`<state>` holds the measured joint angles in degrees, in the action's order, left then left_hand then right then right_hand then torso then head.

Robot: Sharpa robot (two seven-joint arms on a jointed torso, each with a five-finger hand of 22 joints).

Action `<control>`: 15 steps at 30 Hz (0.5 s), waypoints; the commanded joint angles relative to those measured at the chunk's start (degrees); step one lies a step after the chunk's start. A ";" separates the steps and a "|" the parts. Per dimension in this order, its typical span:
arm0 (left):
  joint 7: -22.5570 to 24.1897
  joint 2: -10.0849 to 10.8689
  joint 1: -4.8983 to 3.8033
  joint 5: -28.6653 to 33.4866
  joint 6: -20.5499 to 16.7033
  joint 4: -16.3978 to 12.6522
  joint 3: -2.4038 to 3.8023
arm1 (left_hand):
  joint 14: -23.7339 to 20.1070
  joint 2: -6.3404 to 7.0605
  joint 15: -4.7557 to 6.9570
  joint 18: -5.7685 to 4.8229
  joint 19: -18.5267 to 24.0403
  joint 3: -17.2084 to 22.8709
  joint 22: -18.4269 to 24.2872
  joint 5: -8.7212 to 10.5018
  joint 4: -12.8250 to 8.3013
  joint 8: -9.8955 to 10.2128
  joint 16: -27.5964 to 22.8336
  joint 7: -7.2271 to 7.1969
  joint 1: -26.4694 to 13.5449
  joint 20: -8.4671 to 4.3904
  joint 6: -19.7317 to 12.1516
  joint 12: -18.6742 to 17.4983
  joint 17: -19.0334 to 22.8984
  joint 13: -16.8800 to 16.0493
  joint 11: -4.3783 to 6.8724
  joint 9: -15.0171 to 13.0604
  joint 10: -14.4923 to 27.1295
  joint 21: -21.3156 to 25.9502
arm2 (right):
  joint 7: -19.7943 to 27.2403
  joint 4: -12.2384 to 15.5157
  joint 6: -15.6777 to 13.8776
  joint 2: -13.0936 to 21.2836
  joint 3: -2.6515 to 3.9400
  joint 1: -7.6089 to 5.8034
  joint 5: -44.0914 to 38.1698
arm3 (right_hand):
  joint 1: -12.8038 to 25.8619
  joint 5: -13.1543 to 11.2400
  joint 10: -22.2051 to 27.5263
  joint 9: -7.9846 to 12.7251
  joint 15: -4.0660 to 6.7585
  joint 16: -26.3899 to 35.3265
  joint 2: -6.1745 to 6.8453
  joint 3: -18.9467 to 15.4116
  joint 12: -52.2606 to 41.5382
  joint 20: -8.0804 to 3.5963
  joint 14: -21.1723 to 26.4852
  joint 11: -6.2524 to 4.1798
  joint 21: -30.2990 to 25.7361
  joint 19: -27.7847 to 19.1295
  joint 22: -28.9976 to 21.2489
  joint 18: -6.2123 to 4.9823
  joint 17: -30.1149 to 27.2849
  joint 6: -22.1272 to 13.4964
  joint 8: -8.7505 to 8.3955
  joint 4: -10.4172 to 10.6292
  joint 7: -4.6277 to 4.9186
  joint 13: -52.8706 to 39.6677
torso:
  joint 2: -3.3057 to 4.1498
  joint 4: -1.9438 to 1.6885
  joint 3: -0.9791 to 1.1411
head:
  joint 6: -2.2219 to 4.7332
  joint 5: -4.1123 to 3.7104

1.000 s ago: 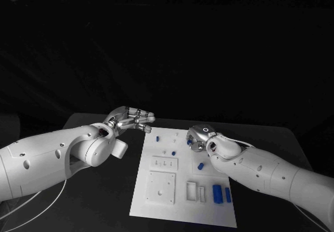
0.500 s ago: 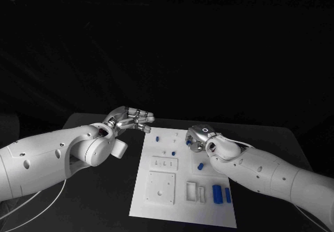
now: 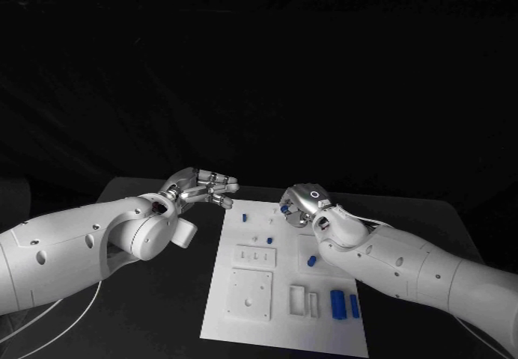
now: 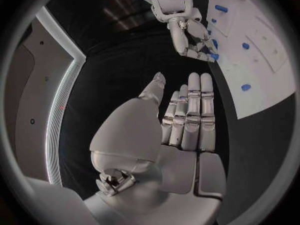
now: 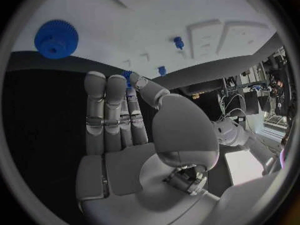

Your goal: Assemble the parts on the task board

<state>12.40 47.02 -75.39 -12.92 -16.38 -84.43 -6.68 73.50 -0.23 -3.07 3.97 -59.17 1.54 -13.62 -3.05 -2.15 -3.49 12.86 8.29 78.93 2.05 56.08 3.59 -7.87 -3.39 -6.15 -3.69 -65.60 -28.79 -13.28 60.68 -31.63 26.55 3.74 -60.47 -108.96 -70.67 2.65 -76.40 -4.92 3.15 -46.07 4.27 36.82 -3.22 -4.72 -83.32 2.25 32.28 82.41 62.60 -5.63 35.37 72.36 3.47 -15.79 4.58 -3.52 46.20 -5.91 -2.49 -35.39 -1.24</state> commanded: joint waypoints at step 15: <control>0.32 -0.55 -0.76 -0.18 0.83 -0.40 0.10 | 0.19 -0.36 0.06 0.37 0.51 0.01 0.07 0.04 -0.24 -0.11 0.00 0.23 0.16 -0.09 -0.09 -0.26 -0.09 -0.01 -0.04 -0.09 0.38 -0.21 | -1.76 -2.64 -1.16 -2.54 0.01 -0.25 -1.41 | -0.24 0.12 -1.38 0.21 0.40 0.59 -0.04 0.12 -0.18 -0.31 0.00 -0.97 -1.26 0.70 1.76 -0.16 0.32 0.28 0.23 -0.11 -0.09 -0.13 | 0.70 -0.44 -0.29 | -0.39 0.15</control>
<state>12.39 46.60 -76.02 -12.93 -16.35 -84.62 -6.64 73.50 -0.23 -3.08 3.96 -58.96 1.54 -13.62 -3.05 -2.16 -3.49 12.86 8.29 78.93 1.83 56.08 3.59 -7.86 -3.39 -6.15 -3.69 -65.60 -28.79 -14.84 58.20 -32.78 24.15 3.74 -60.72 -109.50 -70.67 2.43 -76.39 -4.61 3.15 -45.80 4.29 36.81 -3.18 -4.92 -83.32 2.23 31.22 82.63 64.32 -5.21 35.65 72.35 3.30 -15.79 4.58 -3.60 46.70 -6.24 -2.70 -35.69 -1.12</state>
